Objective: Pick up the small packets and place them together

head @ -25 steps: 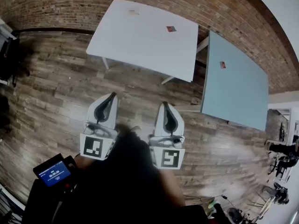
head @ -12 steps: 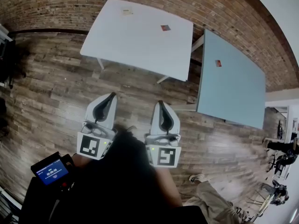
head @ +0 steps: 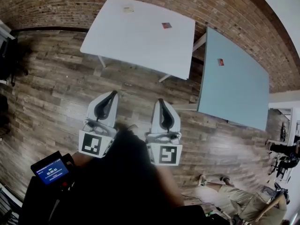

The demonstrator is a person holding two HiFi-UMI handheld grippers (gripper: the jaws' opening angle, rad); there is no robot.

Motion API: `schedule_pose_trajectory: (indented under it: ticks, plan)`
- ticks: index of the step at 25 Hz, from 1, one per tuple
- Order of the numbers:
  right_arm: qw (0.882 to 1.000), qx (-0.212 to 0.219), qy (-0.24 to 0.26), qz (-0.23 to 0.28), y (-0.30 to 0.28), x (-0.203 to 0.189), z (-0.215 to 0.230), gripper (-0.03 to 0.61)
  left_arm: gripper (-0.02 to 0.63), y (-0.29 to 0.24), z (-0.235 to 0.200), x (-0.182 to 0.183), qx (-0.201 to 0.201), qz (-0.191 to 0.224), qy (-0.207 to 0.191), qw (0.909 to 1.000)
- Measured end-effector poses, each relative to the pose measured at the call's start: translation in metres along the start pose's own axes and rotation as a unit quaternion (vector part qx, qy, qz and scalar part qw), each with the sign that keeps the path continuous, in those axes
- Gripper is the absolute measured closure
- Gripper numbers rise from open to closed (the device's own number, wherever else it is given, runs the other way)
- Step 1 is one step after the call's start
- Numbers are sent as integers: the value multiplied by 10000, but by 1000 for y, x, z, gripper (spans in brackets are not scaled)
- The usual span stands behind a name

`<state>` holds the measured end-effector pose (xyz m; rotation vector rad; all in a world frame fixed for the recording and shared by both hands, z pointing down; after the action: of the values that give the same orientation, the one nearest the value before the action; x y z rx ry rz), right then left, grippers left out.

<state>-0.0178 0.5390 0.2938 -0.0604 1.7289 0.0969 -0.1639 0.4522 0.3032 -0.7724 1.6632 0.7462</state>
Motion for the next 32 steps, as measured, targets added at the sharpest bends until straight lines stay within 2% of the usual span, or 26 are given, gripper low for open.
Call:
schedule_pose_trajectory:
  ticks: [3,8,14,22,27,32]
  plan:
    - [10000,35,-33,71,11,-14,13,575,614,-1,19,-17,34,-14,-66,10000]
    - [9999,52,93,40,3,-11,19,575,614,-12,23,-13,37,-47,-96,9999]
    - [9999,1,151,31,-10,-7,26,575,614,-22,11,-8,229,-29,-180,9996]
    - [9990,138,195,-365,-43,-24,33,555,614,-44,-12,7,422,145,-383,9983]
    - [9988,166,180,-422,-41,-31,42,548,614,-49,-1,-4,401,100,-375,9984]
    - [9986,165,166,-477,-50,-29,46,548,614,-54,3,3,369,133,-300,9988]
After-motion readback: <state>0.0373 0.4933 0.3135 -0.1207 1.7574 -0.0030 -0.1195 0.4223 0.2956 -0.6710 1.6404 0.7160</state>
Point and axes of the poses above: the fingertips, and each gripper's own axes: y backward along the fingers, z to its right, x out of its top, the point moved 5 cm from there along y, backward along the fingers, and after that the axes turned 8 degrees about y, right-handed, at the moved point
